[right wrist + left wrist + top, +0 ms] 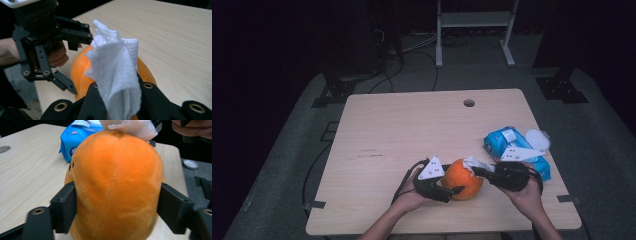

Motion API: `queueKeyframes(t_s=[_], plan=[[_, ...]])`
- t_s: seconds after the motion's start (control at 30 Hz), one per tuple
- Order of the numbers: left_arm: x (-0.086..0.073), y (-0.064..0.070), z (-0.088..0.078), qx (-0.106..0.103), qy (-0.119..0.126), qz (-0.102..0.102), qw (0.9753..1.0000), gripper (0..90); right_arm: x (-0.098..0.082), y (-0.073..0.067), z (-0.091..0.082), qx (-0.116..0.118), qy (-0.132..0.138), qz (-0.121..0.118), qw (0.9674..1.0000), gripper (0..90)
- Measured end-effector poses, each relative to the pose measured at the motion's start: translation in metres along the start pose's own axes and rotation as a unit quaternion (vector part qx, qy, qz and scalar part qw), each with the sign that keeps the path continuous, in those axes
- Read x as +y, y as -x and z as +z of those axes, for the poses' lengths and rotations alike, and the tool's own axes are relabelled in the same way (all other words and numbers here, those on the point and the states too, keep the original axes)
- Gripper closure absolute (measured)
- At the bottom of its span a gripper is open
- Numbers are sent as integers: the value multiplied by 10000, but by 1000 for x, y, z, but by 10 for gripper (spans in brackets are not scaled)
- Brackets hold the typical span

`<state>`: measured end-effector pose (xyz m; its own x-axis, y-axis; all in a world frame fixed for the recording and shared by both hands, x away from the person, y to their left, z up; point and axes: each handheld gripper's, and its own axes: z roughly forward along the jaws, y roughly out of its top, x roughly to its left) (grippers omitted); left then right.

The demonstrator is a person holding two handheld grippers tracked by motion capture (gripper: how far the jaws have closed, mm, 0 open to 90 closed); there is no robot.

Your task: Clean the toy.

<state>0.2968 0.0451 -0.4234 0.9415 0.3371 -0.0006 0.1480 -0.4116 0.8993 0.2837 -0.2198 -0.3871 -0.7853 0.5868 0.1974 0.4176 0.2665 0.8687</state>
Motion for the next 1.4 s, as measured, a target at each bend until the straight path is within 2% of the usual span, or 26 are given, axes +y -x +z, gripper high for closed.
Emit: queueKeyframes(t_s=[0.07,0.13,0.2,0.23,0.27,0.3,0.33,0.4,0.5,0.6,0.73,0.77,0.83,0.87,0.9,0.93,0.97,1.03,1.1,1.17,1.2,1.3,1.4], plan=[[4,-2,-7,-58,-10,11,10000,271,4,-6,-3,60,96,-58,9999,820],[6,-3,-9,6,-115,47,9999,277,7,-14,-3,98,135,-148,9998,819],[3,-4,-7,109,-224,-16,9997,277,8,-22,1,283,115,-259,9992,820],[0,-6,-5,131,-269,-90,9995,277,8,-26,5,365,18,-344,9987,820],[-3,-7,-4,83,-231,-159,9996,276,7,-32,9,318,-103,-467,9983,820],[-4,-8,-4,67,-198,-203,9996,276,6,-35,13,170,-169,-636,9977,820],[-5,-9,-5,72,-184,-201,9996,274,6,-36,14,119,-185,-667,9975,820],[-6,-9,-6,73,-160,-213,9996,268,6,-29,12,24,-109,-599,9981,821],[-6,-11,-8,-15,-148,-258,9996,276,3,-11,6,-313,-103,-373,9988,820],[-1,-11,-12,-84,-187,-285,9994,288,-5,-2,4,-209,-123,-106,9997,821],[4,-14,-18,-135,-215,-356,9990,291,0,-14,4,-132,-107,-304,9994,821],[3,-15,-19,-107,-238,-433,9987,290,2,-18,4,-71,-87,-333,9994,822],[0,-19,-18,-19,-274,-586,9979,288,3,-25,7,223,-86,-363,9991,823],[-3,-20,-17,-76,-201,-683,9974,282,2,-31,11,215,-167,-475,9985,822],[-4,-21,-16,-82,-191,-684,9974,265,2,-36,14,111,-259,-645,9975,822],[-5,-21,-16,-60,-198,-647,9977,233,2,-38,16,32,-293,-732,9969,822],[-6,-21,-15,-51,-131,-662,9977,200,2,-38,17,21,-285,-709,9971,822],[-9,-19,-13,-44,-59,-608,9981,194,3,-31,16,19,-221,-587,9980,823],[-8,-12,-9,-29,-58,-396,9992,208,3,-31,14,22,-200,-511,9985,823],[-7,-2,-4,10,-137,-62,9999,213,4,-35,16,32,-224,-582,9980,823],[-6,1,-3,31,-155,22,9999,218,4,-37,16,21,-222,-649,9976,823],[-7,1,-3,-2,-118,65,9999,233,6,-33,12,-12,-170,-615,9980,824],[-9,1,-3,-34,-83,113,9999,228,5,-18,6,-313,-170,-539,9979,823]])
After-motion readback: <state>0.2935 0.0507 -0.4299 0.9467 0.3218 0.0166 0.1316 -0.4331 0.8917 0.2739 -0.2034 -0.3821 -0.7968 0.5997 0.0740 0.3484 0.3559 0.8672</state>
